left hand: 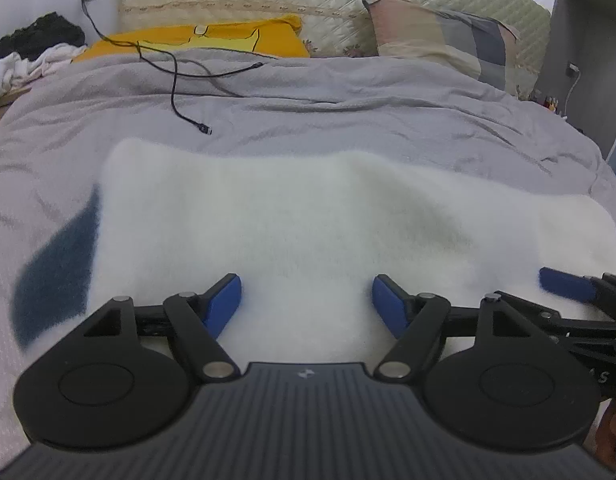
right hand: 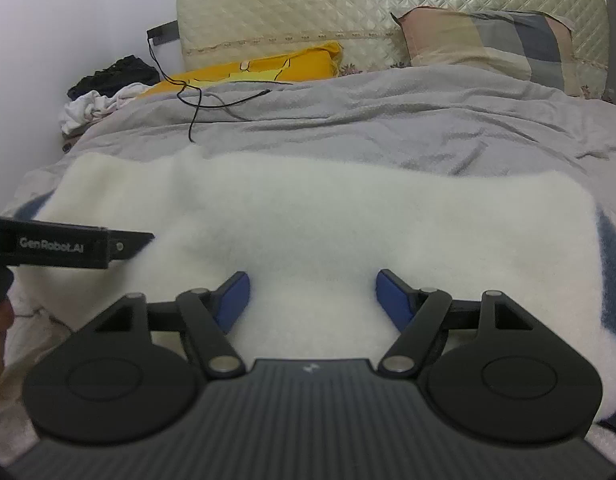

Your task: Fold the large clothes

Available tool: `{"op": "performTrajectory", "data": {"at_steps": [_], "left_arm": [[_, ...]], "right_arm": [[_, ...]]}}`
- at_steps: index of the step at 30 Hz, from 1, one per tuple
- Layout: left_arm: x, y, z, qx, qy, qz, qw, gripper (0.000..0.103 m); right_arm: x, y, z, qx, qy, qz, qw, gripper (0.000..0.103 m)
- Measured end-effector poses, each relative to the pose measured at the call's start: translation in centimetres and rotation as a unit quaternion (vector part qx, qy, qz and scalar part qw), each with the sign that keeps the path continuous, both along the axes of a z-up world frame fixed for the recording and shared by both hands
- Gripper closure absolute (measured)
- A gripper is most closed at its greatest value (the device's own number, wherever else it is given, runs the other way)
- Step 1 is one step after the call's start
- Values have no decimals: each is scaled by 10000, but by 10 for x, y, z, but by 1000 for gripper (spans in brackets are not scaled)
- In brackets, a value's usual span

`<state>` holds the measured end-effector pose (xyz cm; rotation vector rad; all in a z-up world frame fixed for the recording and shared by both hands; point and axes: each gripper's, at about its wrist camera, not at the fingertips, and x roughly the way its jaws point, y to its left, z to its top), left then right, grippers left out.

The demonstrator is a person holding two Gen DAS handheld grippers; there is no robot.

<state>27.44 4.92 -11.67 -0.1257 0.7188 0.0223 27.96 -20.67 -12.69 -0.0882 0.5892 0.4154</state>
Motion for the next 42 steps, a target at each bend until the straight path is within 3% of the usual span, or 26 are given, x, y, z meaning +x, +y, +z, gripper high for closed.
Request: {"op": "performTrajectory", "data": {"at_steps": [10,14,18,22,27,29,32,33,37,40,42], "left_arm": [[-18,4,19,-246,-187,167,9994,25],[-47,5,33,-625,-279,149,9975,25],[-76,8,43,-1240,-189,57,9921,25],[-85,20,34,-2264,156,86,9739,24],[-67,33,-8,-2911,914,482,9511,23],[-60,41,-21,-3165,991,702,9408,23],[-48,55,-37,-3823,913,873,9153,23],[-45,56,-41,-3940,867,871,9109,23],[-34,53,-47,-3923,658,811,9139,20],[-33,57,-50,-4112,636,877,9051,21],[-32,54,-49,-4039,566,890,9087,25]], "right_arm": [[-10,-12,16,496,164,-244,9983,30],[-20,-32,27,1089,392,-516,9919,30],[-30,-50,34,1639,622,-698,9820,30],[-28,-57,31,1945,815,-808,9742,30],[-21,-60,22,2078,961,-917,9691,30],[-20,-61,20,2151,1009,-935,9669,30],[-17,-67,18,2310,1077,-959,9622,30],[-16,-68,17,2358,1098,-969,9607,30],[-15,-67,14,2420,1132,-988,9586,30],[-14,-67,15,2410,1122,-971,9591,30],[-14,-68,17,2450,1117,-974,9581,30]]}}
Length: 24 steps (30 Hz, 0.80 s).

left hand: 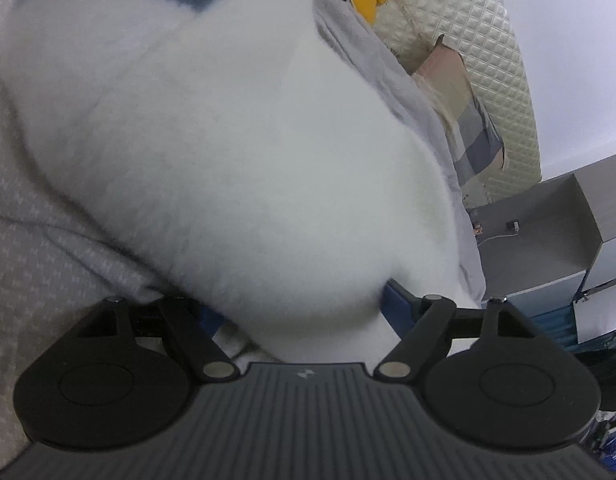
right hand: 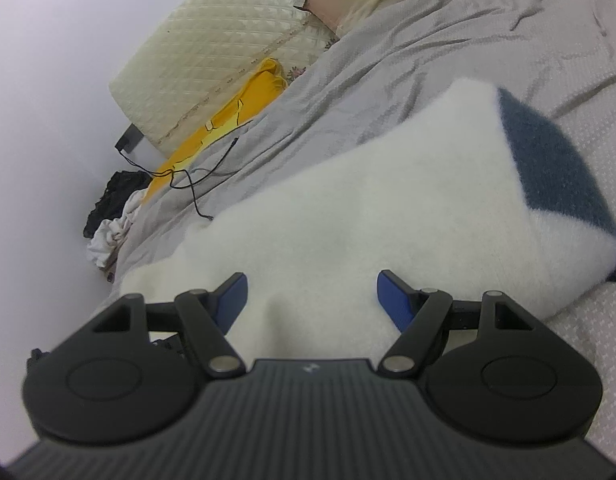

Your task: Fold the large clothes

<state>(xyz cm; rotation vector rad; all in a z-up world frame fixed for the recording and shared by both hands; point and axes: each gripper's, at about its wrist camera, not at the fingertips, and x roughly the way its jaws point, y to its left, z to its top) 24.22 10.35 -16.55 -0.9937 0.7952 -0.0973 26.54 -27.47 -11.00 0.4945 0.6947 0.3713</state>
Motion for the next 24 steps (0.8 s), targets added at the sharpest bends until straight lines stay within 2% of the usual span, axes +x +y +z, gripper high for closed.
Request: {"op": "performTrajectory", "data": {"at_steps": [1,3,5,7,10,12,15,18,21,24], "left_arm": [[-1,-3,4,129,-47,3,9999,28],[-2,-8,16,458,-196,20,9988,43],[-5,-10,29,688,-353,16,9970,52],[-9,-9,41,756,-553,15,9956,57],[-10,-8,51,738,-765,18,9943,61],[-8,-6,54,647,-794,38,9947,61],[-7,-5,54,517,-789,62,9955,62],[-11,2,50,338,-752,121,9965,61],[-14,14,38,-126,-579,316,9977,56],[-22,24,30,-590,-511,545,9955,53]], "right_arm": [[-1,-1,2,52,3,-34,10000,30],[-6,-2,6,245,38,-49,9997,27],[-11,-1,9,552,83,77,9984,27],[-17,0,9,907,211,255,9953,27],[-23,9,3,1323,445,584,9885,9],[-20,16,-5,1593,663,811,9817,0],[-9,23,-27,2127,1122,915,9663,0],[6,13,-47,2457,1384,495,9581,0],[16,-7,-58,2526,1304,-142,9586,0],[22,-32,-59,2602,1139,-767,9557,0]]}}
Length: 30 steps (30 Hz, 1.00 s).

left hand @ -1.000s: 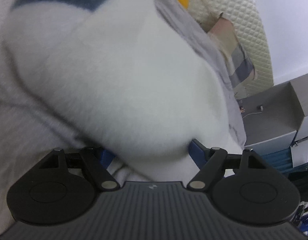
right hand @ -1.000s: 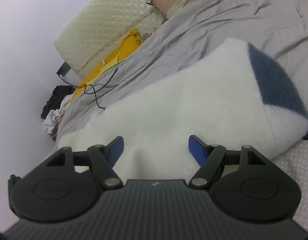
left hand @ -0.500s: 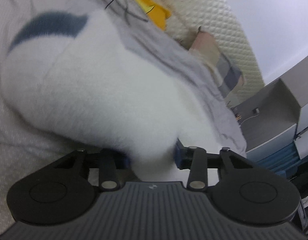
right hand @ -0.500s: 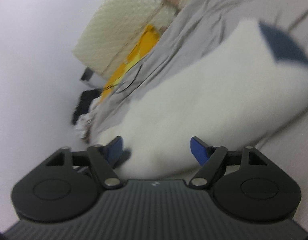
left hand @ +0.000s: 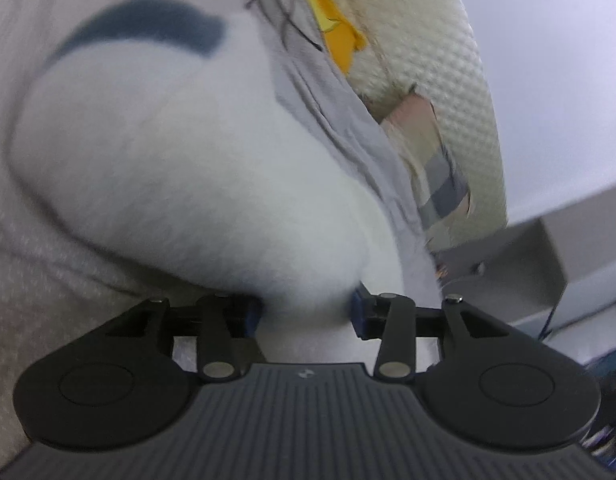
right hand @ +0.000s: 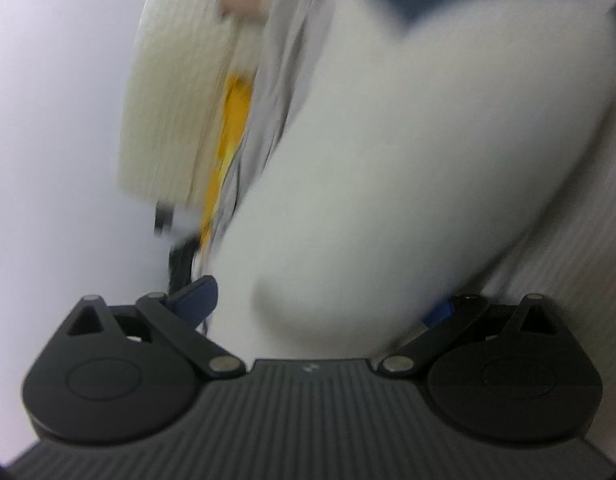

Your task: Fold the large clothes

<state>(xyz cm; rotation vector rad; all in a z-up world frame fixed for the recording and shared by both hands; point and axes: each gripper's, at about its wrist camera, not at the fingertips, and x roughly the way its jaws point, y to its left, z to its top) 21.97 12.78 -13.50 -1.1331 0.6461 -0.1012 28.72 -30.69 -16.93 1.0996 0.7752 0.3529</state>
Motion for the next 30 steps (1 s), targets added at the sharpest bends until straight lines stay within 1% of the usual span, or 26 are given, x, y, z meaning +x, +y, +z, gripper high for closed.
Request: {"op": "performTrajectory", "data": {"at_steps": [2,4,5,6,8,11,13,14,15,16,17,19,20,21,22,24,26,28,30], "left_arm": [[-4,4,-2,-174,45,133,9997,50],[-11,8,-4,-408,108,255,9988,46],[-12,11,-5,-509,162,333,9980,41],[-13,13,-7,-581,236,426,9971,34],[-14,17,-11,-643,370,546,9958,29],[-11,18,-14,-601,420,584,9956,29],[-7,19,-12,-485,375,636,9961,29],[-6,20,-11,-396,360,671,9963,29],[-4,22,-11,-376,356,709,9961,29],[-1,24,-13,-420,363,744,9957,29],[1,29,-17,-512,415,861,9941,30],[2,36,-26,-729,545,1077,9900,31],[3,39,-28,-782,568,1104,9892,36],[4,40,-27,-712,573,1095,9898,41],[5,39,-23,-558,547,1065,9912,44],[5,34,-11,-167,439,1003,9939,56],[2,32,1,161,289,929,9951,61],[-1,29,15,477,126,847,9952,63],[-7,29,28,590,-39,804,9950,63]], "right_arm": [[-4,-14,3,-14,-94,-440,9990,0],[-7,-22,8,77,-251,-663,9975,0],[-9,-24,10,189,-346,-748,9964,0],[-10,-25,12,235,-422,-805,9956,0],[-9,-21,15,171,-521,-798,9953,0],[-6,-15,11,-52,-434,-782,9960,0],[5,-16,3,-288,-220,-753,9965,6],[7,-20,-1,-417,-134,-763,9961,18],[9,-24,-5,-531,-38,-800,9954,25],[12,-27,-10,-540,33,-792,9954,26],[14,-29,-13,-504,72,-780,9957,30],[15,-28,-12,-545,88,-780,9954,33],[14,-27,-10,-582,78,-756,9954,38],[11,-27,-9,-609,56,-733,9954,43],[10,-26,-7,-644,28,-715,9954,45],[12,-25,0,-690,-33,-700,9952,54],[11,-25,7,-723,-137,-673,9950,59],[7,-24,15,-759,-292,-638,9946,61],[-2,-24,24,-855,-462,-593,9935,61]]}}
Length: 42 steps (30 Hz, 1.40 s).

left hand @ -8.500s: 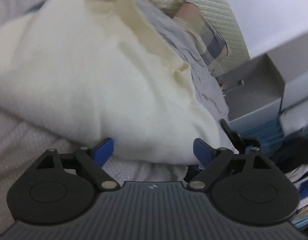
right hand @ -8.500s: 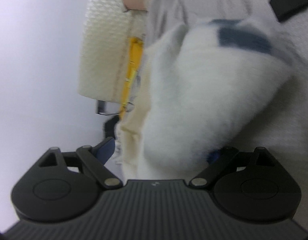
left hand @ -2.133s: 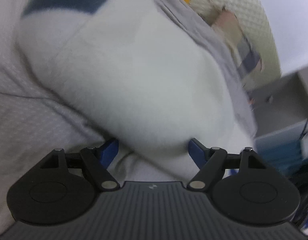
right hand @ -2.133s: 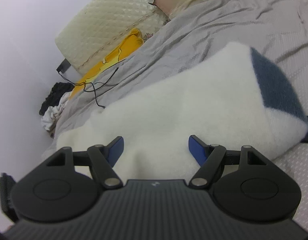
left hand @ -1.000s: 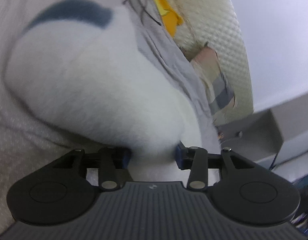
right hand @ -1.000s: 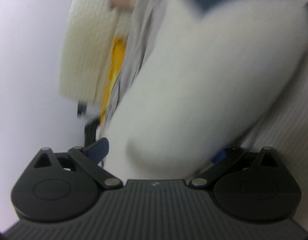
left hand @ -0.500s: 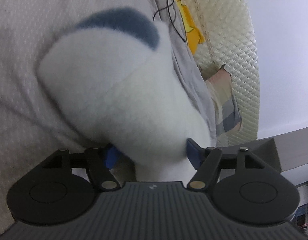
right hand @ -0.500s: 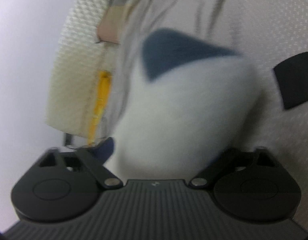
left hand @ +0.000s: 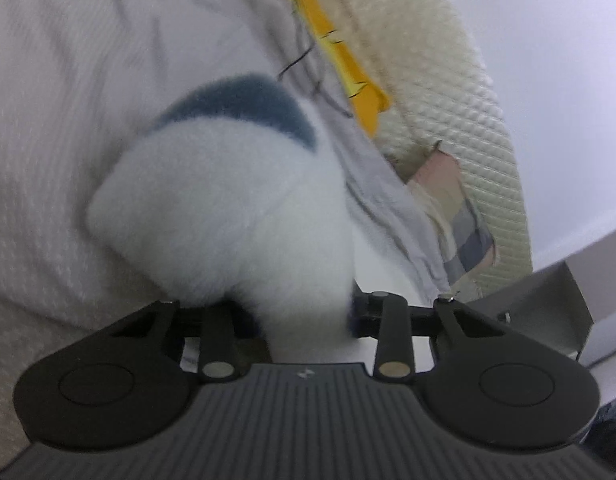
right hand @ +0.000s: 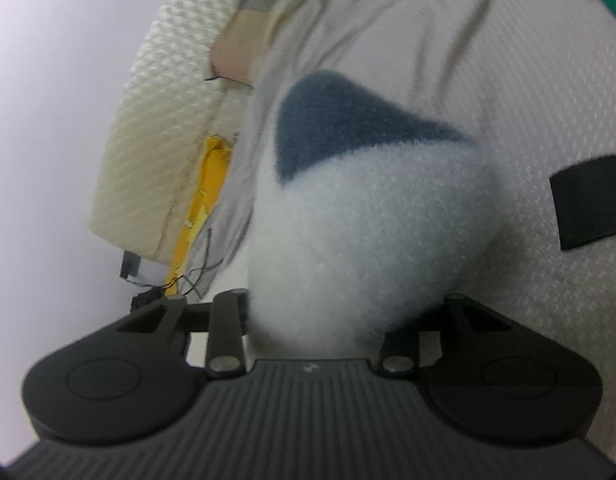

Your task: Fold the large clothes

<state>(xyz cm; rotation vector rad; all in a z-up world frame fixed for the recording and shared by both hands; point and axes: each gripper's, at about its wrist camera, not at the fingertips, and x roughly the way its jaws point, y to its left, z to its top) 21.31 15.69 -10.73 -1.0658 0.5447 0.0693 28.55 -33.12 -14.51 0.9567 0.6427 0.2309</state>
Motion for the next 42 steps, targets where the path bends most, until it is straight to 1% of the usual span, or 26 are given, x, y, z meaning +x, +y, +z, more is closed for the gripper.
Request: {"op": "performTrajectory", "data": {"at_steps": [3,6,9,12,15,18,20,22,24,27,30,33,35,37,40,42], "left_arm": [[-15,1,16,0,-208,-167,9996,63],[-29,-7,34,125,-441,-385,9982,63],[-36,-18,47,113,-546,-578,9968,63],[-36,-29,62,73,-576,-741,9956,63],[-31,-47,87,122,-610,-988,9932,63],[-15,-73,114,137,-630,-1162,9911,63],[3,-94,134,251,-695,-1289,9889,63],[25,-113,149,249,-734,-1371,9875,63],[54,-134,159,195,-736,-1441,9866,63],[109,-166,167,147,-737,-1532,9853,63],[163,-197,162,272,-916,-1645,9817,63],[225,-219,139,245,-1011,-1689,9801,63],[260,-232,119,250,-1023,-1718,9795,63],[290,-240,100,344,-1033,-1766,9782,63],[318,-245,66,542,-1112,-1910,9738,63],[331,-245,38,646,-1065,-2009,9717,63]], "right_arm": [[-17,-1,19,-35,-202,27,9998,61],[-35,-9,38,-25,-396,57,9992,61],[-50,-20,58,-106,-673,-23,9977,61],[-58,-35,75,-30,-727,-44,9973,61],[-60,-56,92,63,-724,-82,9973,61],[-54,-83,110,270,-714,-199,9969,61],[-44,-98,124,299,-738,-259,9965,61],[-28,-114,139,286,-803,-302,9959,61],[-11,-130,151,233,-892,-338,9952,61],[28,-155,168,127,-1013,-421,9939,61],[72,-177,170,123,-1114,-543,9922,61],[117,-195,158,49,-1197,-693,9904,61],[146,-205,145,-8,-1206,-737,9900,61],[169,-215,129,-46,-1224,-764,9895,60],[199,-223,98,-7,-1247,-782,9891,61],[203,-224,76,-39,-1243,-771,9892,60]]}}
